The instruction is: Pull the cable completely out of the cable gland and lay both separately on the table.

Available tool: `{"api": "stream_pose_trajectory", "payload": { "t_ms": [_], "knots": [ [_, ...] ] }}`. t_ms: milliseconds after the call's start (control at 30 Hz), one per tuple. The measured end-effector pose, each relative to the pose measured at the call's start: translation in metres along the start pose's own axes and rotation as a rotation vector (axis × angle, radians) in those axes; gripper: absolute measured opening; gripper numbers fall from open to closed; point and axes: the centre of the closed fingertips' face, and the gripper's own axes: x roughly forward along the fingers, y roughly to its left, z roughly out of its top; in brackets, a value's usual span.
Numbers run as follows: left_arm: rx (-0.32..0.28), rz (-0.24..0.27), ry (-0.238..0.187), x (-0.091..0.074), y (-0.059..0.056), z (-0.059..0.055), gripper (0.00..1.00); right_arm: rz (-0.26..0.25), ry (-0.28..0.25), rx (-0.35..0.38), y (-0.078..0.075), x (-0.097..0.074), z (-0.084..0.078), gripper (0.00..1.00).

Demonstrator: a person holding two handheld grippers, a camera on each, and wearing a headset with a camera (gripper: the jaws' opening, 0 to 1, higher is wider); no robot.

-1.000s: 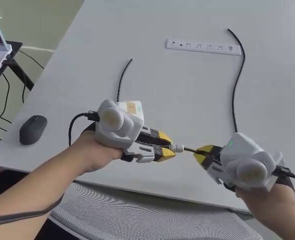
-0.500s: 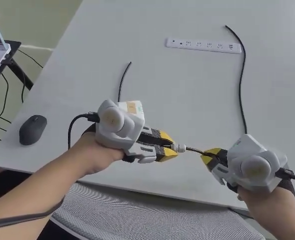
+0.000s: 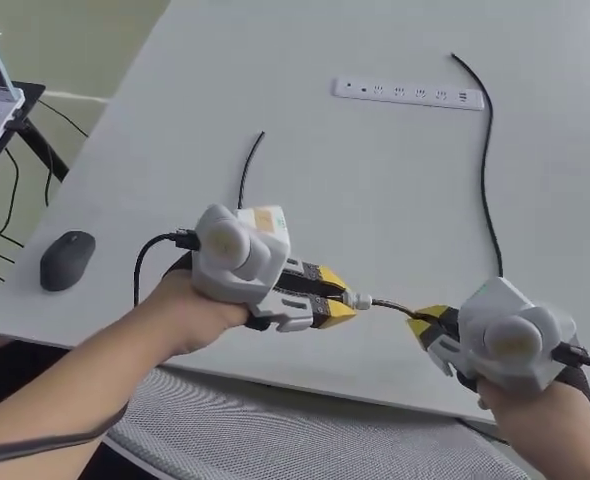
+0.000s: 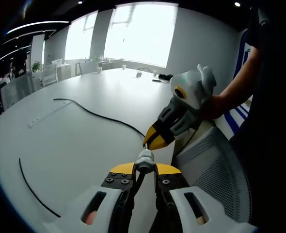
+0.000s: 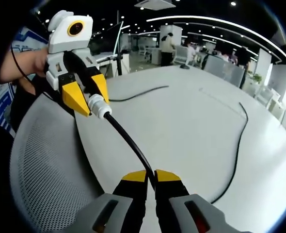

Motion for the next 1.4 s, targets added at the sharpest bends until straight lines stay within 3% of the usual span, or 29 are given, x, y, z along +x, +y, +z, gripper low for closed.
{"api": "stream_pose_trajectory", "payload": {
  "t_ms": [167,533,667,767,833,1000,1133,1400],
  "knots": [
    [-0.014,0.000,-0.004,0.001,-0.001,0.000,0.15,-0.006,0.008,0.038,-0.003,0.000,-0.005,0.00],
    [-0.004,0.024,0.005,0.001,0.003,-0.002,0.15,-0.014,-0.008,0.039,-0.003,-0.007,-0.004,0.01],
    [0.000,0.031,0.001,0.000,0.006,-0.001,0.15,-0.031,-0.036,-0.032,-0.005,-0.014,0.003,0.01],
    [0.003,0.034,-0.002,-0.001,0.007,0.000,0.15,-0.053,-0.023,-0.094,-0.006,-0.020,0.008,0.01],
    [0.005,0.038,-0.009,-0.002,0.008,0.001,0.15,-0.072,-0.046,-0.155,-0.005,-0.025,0.018,0.02],
    [0.006,0.041,-0.007,-0.003,0.011,0.003,0.15,-0.081,-0.104,-0.199,0.006,-0.032,0.044,0.13],
    [0.011,0.037,-0.005,-0.002,0.012,0.005,0.15,-0.066,-0.142,-0.297,0.020,-0.029,0.062,0.15],
    [0.019,0.027,0.014,0.000,0.008,0.002,0.15,-0.035,-0.107,-0.408,0.040,-0.011,0.071,0.10]
  ]
}}
